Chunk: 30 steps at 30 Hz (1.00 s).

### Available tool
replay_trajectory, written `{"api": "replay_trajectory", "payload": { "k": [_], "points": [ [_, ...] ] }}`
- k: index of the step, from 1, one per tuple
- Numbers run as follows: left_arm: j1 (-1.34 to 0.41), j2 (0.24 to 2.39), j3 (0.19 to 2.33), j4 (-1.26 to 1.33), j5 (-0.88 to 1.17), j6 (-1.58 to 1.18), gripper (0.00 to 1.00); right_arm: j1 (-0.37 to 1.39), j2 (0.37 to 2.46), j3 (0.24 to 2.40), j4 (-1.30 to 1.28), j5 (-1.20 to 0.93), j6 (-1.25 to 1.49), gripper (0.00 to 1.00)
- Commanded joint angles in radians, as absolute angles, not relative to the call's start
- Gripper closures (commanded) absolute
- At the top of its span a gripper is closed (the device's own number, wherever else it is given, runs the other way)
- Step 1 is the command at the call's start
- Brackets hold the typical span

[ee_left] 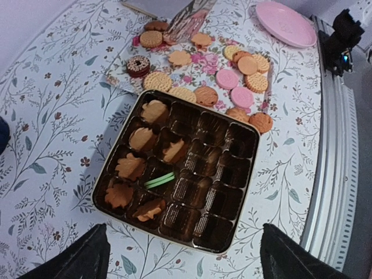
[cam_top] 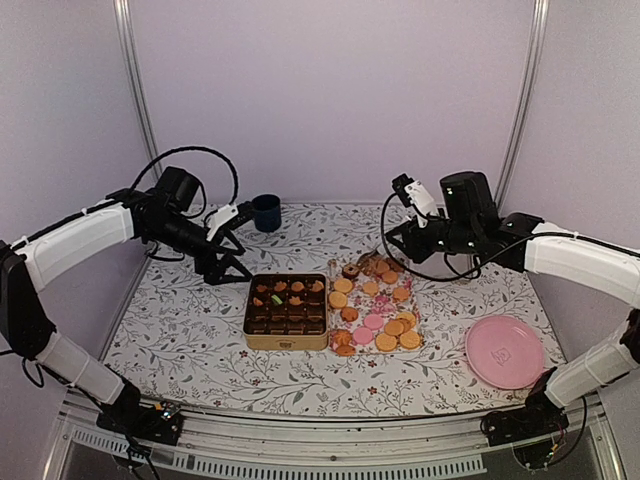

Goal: Pack the cookies
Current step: Pick up the fake cookies from the plate.

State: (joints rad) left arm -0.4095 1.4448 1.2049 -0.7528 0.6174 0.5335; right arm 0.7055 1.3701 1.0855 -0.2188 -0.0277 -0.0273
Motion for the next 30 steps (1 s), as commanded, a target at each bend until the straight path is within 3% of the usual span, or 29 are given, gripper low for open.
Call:
{"api": "replay_trajectory", "payload": {
  "k": [1, 16, 30],
  "points": [
    [-0.352, 1.406, 1.160, -0.727, 0.638, 0.529, 0.10, 0.702, 1.391, 1.064, -0.124, 0.039, -0.035, 0.75],
    [-0.291, 1.405, 1.123, -0.723, 0.657, 0.538, 0.09, 0.703, 1.420, 0.979, -0.010, 0.063, 0.035, 0.66],
    [-0.291, 1.408, 1.128, -0.723, 0.672, 0.537, 0.09, 0.719, 1.436, 0.925, 0.122, 0.127, 0.019, 0.66]
  ]
}}
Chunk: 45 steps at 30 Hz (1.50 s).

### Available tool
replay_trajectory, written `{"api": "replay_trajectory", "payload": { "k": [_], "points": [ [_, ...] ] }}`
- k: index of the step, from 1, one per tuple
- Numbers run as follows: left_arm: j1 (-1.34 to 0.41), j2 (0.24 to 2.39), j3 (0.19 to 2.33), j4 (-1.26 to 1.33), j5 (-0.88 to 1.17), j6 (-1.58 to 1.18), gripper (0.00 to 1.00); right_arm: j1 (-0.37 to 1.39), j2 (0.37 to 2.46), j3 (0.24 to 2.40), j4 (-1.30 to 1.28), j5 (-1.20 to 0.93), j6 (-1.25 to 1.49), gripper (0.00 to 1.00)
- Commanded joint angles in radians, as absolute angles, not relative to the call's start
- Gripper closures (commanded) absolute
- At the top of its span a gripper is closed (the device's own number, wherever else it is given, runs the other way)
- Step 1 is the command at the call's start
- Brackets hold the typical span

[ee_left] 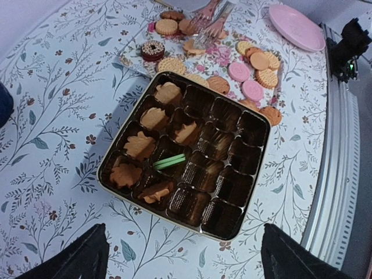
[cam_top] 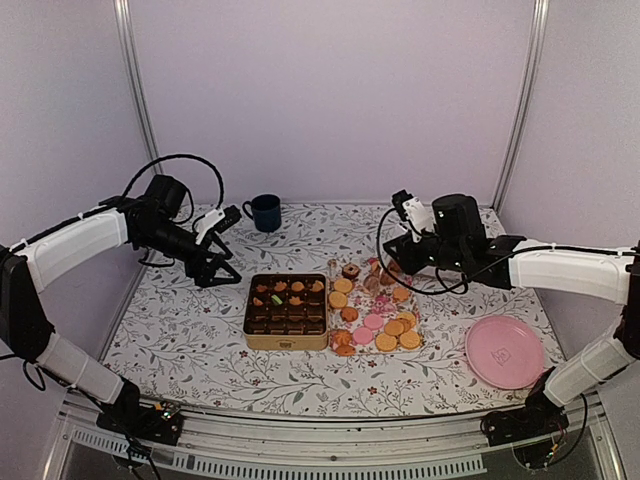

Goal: Pack the cookies
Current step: Pick up the fake cookies from the plate.

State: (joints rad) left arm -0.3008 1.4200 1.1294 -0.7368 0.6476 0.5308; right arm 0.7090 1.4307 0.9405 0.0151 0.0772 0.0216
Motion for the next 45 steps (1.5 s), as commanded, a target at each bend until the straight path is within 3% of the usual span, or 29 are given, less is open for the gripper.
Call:
{"api": "replay_trajectory", "payload": {
  "k": [1, 23, 32, 38, 43, 45],
  "points": [
    [-0.291, 1.409, 1.129, -0.723, 0.673, 0.536, 0.09, 0.723, 1.440, 0.924, 0.132, 0.137, 0.019, 0.66],
    [-0.289, 1.406, 1.127, -0.729, 0.685, 0.548, 0.09, 0.729, 1.478, 0.841, 0.209, 0.097, 0.118, 0.61],
    [-0.289, 1.404, 1.122, -0.729, 0.685, 0.545, 0.10, 0.730, 1.438, 0.791, 0.209, 0.045, 0.197, 0.69],
    [-0.289, 1.404, 1.123, -0.726, 0.690, 0.543, 0.10, 0.731, 1.428, 0.771, 0.201, 0.046, 0.214, 0.69],
    [-0.289, 1.404, 1.121, -0.724, 0.691, 0.543, 0.10, 0.730, 1.404, 0.774, 0.200, 0.071, 0.222, 0.80],
    [-0.290, 1.405, 1.121, -0.724, 0.690, 0.543, 0.10, 0.730, 1.390, 0.785, 0.197, 0.078, 0.217, 0.91]
  ]
}}
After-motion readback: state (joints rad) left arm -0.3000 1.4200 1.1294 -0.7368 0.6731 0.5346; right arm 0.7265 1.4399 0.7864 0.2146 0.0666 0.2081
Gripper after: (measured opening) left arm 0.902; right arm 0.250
